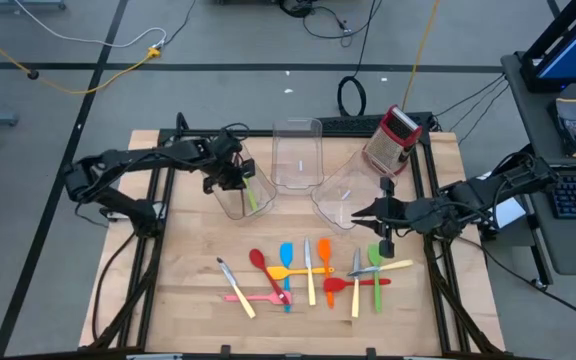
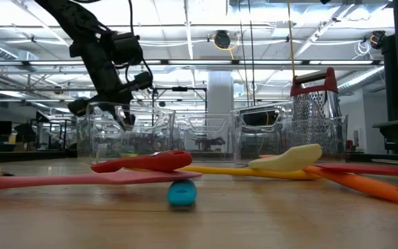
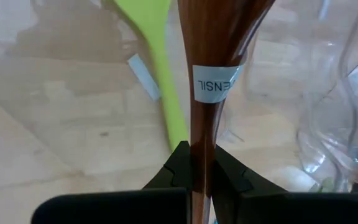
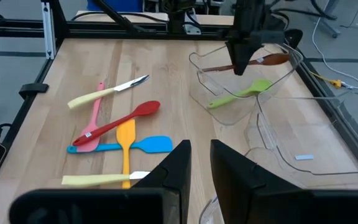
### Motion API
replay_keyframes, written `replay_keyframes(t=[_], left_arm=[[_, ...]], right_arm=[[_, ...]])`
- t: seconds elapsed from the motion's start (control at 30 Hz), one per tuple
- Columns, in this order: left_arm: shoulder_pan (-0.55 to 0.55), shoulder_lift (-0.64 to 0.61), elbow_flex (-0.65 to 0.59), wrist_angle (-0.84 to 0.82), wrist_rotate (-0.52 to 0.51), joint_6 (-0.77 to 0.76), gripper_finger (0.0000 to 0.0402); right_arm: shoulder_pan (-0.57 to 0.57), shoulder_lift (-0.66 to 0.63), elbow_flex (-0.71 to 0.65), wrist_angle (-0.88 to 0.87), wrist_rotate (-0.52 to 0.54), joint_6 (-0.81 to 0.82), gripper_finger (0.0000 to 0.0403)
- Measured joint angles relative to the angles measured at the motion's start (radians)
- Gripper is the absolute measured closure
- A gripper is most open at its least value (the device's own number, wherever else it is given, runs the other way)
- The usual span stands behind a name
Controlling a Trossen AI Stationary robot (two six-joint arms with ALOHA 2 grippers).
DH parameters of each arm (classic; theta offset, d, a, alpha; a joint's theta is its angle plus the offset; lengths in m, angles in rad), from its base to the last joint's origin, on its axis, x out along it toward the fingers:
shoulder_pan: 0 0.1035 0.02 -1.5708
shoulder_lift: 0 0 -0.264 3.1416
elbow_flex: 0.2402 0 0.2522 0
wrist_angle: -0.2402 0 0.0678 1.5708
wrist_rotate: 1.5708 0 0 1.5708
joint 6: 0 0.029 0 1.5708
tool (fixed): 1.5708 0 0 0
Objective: Pick & Place Kitchen Items
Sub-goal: Put the brown serving spoon into the left transparent bin, then put the red serving spoon into the left transparent bin
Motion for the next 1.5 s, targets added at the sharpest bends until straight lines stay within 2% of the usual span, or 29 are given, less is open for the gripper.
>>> replay_keyframes(t=[0.23, 0.6, 0.97, 1.5], left_arm=[[-0.006, 0.045, -0.001, -0.018, 0.007, 0.015, 0.0385], [-0.006, 0.045, 0.0, -0.066, -0.046, 0.012, 0.0385], [-0.013, 0.103, 0.003, -0.044, -0.051, -0.008, 0.0381], [-0.031, 0.095, -0.001, -0.041, -0.043, 0.011, 0.025]], right_arm=[[0.0, 0.0, -0.013, 0.007, 0.0, 0.0, 0.0351], [-0.001, -0.04, -0.162, 0.163, -0.001, 0.042, 0.0351], [-0.001, -0.111, -0.169, 0.185, 0.0, 0.019, 0.0351], [-0.002, -0.124, -0.169, 0.187, -0.005, 0.019, 0.0351]])
